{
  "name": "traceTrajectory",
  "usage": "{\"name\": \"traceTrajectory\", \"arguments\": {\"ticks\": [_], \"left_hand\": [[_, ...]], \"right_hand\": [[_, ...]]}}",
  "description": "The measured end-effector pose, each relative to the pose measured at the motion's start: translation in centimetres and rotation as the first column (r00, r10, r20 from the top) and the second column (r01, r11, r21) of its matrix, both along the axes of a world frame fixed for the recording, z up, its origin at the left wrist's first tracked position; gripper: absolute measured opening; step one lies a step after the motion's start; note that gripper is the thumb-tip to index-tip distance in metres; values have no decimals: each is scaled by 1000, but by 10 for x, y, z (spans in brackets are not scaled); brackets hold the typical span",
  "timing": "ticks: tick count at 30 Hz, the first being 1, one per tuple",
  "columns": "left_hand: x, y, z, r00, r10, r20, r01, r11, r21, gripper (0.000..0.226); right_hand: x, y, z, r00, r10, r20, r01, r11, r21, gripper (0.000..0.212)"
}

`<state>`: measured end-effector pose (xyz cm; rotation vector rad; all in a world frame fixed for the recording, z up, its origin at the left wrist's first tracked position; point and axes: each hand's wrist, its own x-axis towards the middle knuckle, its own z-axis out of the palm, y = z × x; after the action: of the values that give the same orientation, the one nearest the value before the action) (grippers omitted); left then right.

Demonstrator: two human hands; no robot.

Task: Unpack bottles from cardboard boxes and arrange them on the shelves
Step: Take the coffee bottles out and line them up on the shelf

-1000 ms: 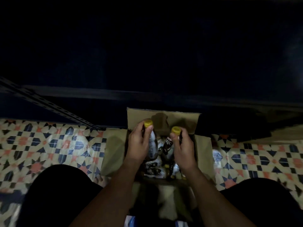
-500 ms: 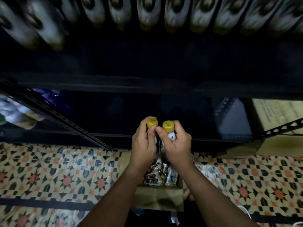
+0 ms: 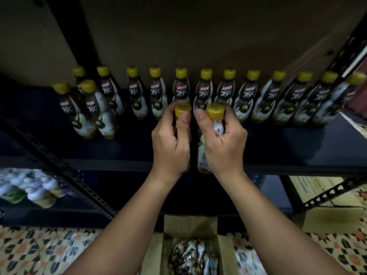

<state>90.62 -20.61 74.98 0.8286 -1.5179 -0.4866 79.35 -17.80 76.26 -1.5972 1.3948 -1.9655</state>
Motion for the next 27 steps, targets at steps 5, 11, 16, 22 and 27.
{"name": "traceTrajectory", "arguments": {"ticks": [5, 11, 16, 22, 27], "left_hand": [[-3, -24, -10, 1000, -3, -19, 3, 1000, -5, 25], [-5, -47, -11, 1000, -9, 14, 9, 1000, -8, 17], [-8, -69, -13, 1000, 17, -4, -17, 1000, -27, 16], [-7, -77, -11, 1000, 9, 1, -9, 1000, -14, 19], [-2, -77, -13, 996, -84, 2, 84, 996, 43, 32]], "right_hand": [[-9, -27, -20, 999, -38, -31, 38, 999, -19, 24], [-21, -54, -30, 995, -83, -51, 85, 995, 59, 24], [-27, -73, -30, 995, -88, -51, 90, 995, 48, 20], [-29, -79, -31, 996, -75, -37, 77, 996, 49, 24], [-31, -67, -29, 997, 48, 68, -57, 988, 145, 42]]}}
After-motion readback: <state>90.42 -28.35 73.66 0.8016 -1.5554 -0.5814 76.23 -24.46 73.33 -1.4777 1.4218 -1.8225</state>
